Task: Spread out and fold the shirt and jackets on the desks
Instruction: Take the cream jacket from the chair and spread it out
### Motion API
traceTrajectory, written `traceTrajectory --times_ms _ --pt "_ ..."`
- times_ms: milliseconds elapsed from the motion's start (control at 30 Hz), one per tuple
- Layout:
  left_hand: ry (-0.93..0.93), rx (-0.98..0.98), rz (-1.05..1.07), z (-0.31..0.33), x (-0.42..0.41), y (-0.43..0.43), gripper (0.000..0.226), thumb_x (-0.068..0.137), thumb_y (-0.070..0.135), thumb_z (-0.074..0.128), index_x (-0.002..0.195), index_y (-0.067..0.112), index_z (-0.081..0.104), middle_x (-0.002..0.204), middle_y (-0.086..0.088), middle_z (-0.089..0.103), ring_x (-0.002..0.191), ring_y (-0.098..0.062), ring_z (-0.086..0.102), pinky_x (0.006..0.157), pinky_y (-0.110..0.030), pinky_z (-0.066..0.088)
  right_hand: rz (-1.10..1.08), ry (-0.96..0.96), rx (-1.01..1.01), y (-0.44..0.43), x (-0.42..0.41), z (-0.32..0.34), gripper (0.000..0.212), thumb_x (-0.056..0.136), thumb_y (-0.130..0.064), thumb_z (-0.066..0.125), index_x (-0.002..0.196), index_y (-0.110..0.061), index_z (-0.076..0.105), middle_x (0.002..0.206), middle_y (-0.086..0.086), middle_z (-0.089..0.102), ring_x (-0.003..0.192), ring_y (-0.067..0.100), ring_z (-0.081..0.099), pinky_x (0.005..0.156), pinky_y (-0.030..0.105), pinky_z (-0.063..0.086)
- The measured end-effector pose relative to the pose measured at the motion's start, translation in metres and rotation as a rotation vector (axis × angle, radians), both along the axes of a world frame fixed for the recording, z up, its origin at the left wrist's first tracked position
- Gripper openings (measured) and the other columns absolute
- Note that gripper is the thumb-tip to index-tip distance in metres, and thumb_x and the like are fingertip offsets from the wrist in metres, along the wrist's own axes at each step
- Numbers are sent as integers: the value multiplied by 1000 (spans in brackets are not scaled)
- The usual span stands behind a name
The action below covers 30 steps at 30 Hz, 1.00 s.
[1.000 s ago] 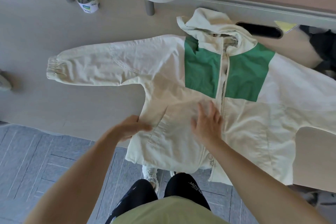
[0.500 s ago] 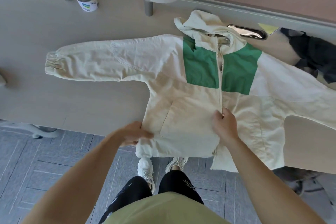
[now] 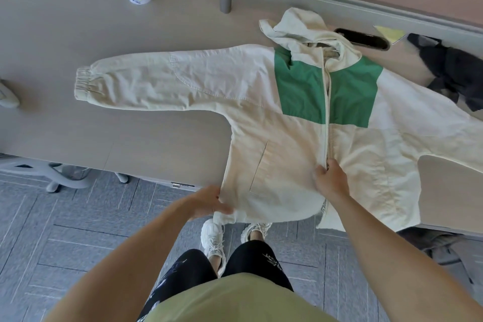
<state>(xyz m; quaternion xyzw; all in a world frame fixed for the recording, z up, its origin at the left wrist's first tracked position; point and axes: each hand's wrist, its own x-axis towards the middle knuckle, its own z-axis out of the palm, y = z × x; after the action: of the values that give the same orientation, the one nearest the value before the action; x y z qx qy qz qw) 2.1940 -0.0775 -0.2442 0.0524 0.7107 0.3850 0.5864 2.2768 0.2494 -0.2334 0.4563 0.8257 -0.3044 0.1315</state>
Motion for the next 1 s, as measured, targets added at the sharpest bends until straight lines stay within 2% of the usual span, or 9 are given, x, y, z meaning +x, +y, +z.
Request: traceTrajectory --times_ms 67,233,333,400,467,533,633,800,1000 --pt "98 -99 -85 -7 3 -2 40 90 24 71 125 7 63 116 -7 69 110 -27 63 96 -37 51 -12 14 -6 -1 3 1 50 101 -34 45 146 -12 40 137 18 56 118 38 57 91 42 51" --pt "204 -244 -188 -9 15 -5 52 99 38 57 141 10 50 134 -10 59 115 -28 58 91 -33 45 6 -13 59 -2 12 5 42 103 -34 44 136 -8 49 125 20 62 103 37 61 76 35 47" --pt "302 -316 -277 -5 12 -6 37 100 37 52 123 10 60 120 -10 65 106 -27 62 86 -32 46 52 -138 175 -5 9 18 40 102 -35 45 131 -9 50 119 17 62 103 39 61 77 40 51" --pt "398 -370 -356 3 2 -5 34 99 39 50 110 10 66 112 -7 67 110 -27 63 88 -32 47 113 -230 267 -7 5 30 36 101 -32 48 129 -8 48 120 16 60 108 39 59 79 40 47" --pt "458 -407 -399 15 -12 0 43 102 41 44 125 10 62 128 -7 62 119 -27 58 99 -35 45 171 -240 311 -4 -1 41 35 100 -31 50 127 -9 47 120 14 57 109 38 58 79 41 47" --pt "534 -430 -381 35 -27 11 46 103 37 41 133 5 54 134 -11 55 123 -30 54 101 -36 43 237 -221 309 2 -9 51 32 99 -31 51 123 -9 48 118 13 58 106 36 58 78 40 49" --pt "652 -358 -266 52 -51 38 38 98 37 49 117 8 63 120 -12 66 110 -30 62 88 -35 50 312 -155 304 12 -26 67 28 99 -28 51 120 -10 53 117 11 60 105 33 58 78 38 50" --pt "738 -200 -316 68 -89 113 38 101 37 46 129 16 59 129 -8 60 120 -29 56 87 -31 44 365 26 195 38 -65 85 35 99 -24 55 130 -10 58 130 12 61 119 33 57 95 39 48" --pt "795 -149 -371 72 -144 219 40 102 34 47 133 11 56 130 -8 55 119 -29 56 96 -36 47 326 157 128 102 -134 81 27 99 -29 56 122 -16 62 116 4 63 97 24 60 85 40 53"
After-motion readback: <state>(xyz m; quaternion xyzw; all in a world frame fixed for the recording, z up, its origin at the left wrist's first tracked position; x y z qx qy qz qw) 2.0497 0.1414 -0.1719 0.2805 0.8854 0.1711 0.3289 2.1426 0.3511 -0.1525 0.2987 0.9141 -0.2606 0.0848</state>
